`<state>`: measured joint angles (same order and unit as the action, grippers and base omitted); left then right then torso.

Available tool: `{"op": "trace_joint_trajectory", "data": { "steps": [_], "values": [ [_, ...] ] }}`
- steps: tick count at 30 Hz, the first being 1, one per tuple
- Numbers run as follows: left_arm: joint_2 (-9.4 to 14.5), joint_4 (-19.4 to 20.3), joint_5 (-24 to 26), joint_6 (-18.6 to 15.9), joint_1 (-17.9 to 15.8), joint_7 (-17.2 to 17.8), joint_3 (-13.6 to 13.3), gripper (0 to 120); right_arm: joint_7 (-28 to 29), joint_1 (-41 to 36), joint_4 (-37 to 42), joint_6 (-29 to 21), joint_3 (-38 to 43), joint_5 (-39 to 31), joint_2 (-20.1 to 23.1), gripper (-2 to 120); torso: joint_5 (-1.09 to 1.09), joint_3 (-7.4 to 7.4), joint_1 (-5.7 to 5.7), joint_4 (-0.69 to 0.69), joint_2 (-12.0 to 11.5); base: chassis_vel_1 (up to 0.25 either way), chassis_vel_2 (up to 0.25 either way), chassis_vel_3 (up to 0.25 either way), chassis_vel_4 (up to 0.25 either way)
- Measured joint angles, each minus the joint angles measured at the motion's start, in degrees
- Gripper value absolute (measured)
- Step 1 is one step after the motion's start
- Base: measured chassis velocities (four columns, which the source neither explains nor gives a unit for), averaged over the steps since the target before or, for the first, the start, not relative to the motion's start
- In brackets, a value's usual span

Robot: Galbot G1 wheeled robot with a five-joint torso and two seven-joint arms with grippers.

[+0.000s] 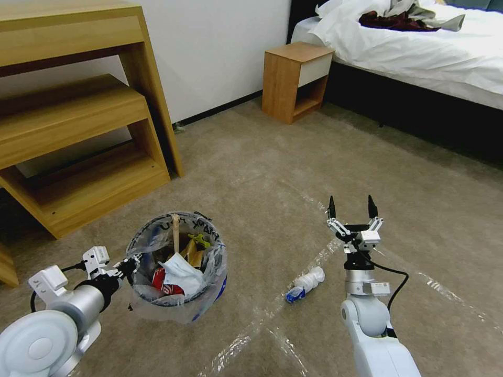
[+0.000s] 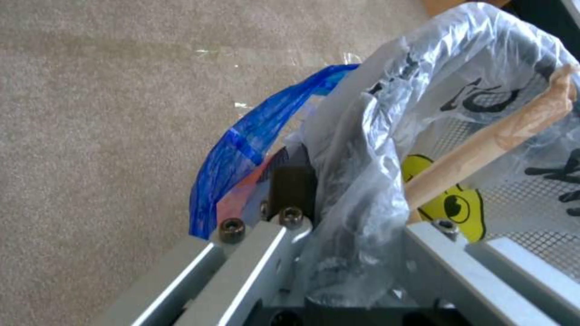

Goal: Pick up the trash bin and place the garbage on the floor into it.

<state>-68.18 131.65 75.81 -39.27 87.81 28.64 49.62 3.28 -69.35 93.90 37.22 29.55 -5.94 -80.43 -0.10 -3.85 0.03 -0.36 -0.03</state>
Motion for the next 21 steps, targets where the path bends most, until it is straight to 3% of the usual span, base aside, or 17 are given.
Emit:
{"op": "trace_joint_trajectory", "data": {
  "steps": [3, 6, 7, 8, 9, 10, 12, 14, 15, 18, 21],
  "values": [
    [0.11, 0.13, 0.05, 0.00, 0.15, 0.00, 0.10, 0, 0.19, 0.67, -0.93, -0.62, -0.15, -0.18, 2.65, 100, 0.01, 0.00, 0.00, 0.00, 0.00, 0.000, 0.000, 0.000, 0.000],
    [0.51, 0.65, 0.45, 0.00, 0.49, 0.00, 0.47, 0, -5.61, 3.65, -5.08, -0.29, -0.43, -2.29, 12.17, 100, 0.04, 0.00, 0.00, 0.00, 0.00, 0.000, 0.000, 0.000, 0.000],
    [0.51, 0.65, 0.45, 0.00, 0.49, 0.00, 0.47, 0, -5.61, 3.65, -5.08, -0.29, -0.43, -2.29, 12.17, 100, 0.04, 0.00, 0.00, 0.00, 0.00, 0.000, 0.000, 0.000, 0.000],
    [0.61, 0.79, 0.55, 0.00, 0.64, 0.00, 0.65, 0, -12.22, 6.21, -8.72, 2.05, -2.22, -6.11, 20.21, 100, -0.01, 0.00, 0.00, -0.01, 0.00, 0.000, 0.000, 0.000, 0.000],
    [0.62, 0.90, 0.59, 0.00, 0.77, 0.00, 0.71, 0, -17.18, 8.31, -11.26, 3.68, -3.93, -8.47, 24.51, 100, -0.03, 0.00, 0.00, -0.02, 0.00, 0.000, 0.000, 0.000, 0.000],
    [0.62, 0.90, 0.59, 0.00, 0.77, 0.00, 0.71, 0, -17.18, 8.31, -11.26, 3.68, -3.93, -8.47, 24.51, 100, -0.03, 0.00, 0.00, -0.02, 0.00, 0.000, 0.000, 0.000, 0.000],
    [0.61, 1.02, 0.62, -0.01, 0.89, -0.04, 0.76, 0, -30.97, 13.20, -17.21, 6.67, -9.09, -14.38, 31.20, 100, 0.01, -0.01, 0.00, 0.01, 0.00, 0.000, 0.000, 0.000, 0.000],
    [0.55, 1.02, 0.60, -0.02, 0.87, -0.06, 0.75, 0, -39.12, 17.36, -23.01, 7.75, -14.16, -17.00, 35.04, 100, 0.02, -0.01, 0.00, 0.03, 0.00, 0.000, 0.000, 0.000, 0.000],
    [0.55, 1.02, 0.60, -0.02, 0.87, -0.06, 0.75, 0, -39.12, 17.36, -23.01, 7.75, -14.16, -17.00, 35.04, 100, 0.02, -0.01, 0.00, 0.03, 0.00, 0.000, 0.000, 0.000, 0.000],
    [0.38, 0.67, 0.33, -0.01, 0.71, -0.15, 0.33, 0, -47.96, 23.02, -30.93, 8.66, -20.90, -16.70, 38.35, 100, 0.00, -0.01, 0.00, -0.01, 0.00, 0.000, 0.000, 0.000, 0.000],
    [0.45, 0.16, 0.26, -0.02, 0.30, -0.21, -0.10, 0, -52.86, 24.67, -33.99, 9.22, -23.45, -14.65, 39.28, 100, 0.03, -0.01, 0.00, 0.01, 0.00, 0.000, 0.000, 0.000, 0.000]
  ]
}}
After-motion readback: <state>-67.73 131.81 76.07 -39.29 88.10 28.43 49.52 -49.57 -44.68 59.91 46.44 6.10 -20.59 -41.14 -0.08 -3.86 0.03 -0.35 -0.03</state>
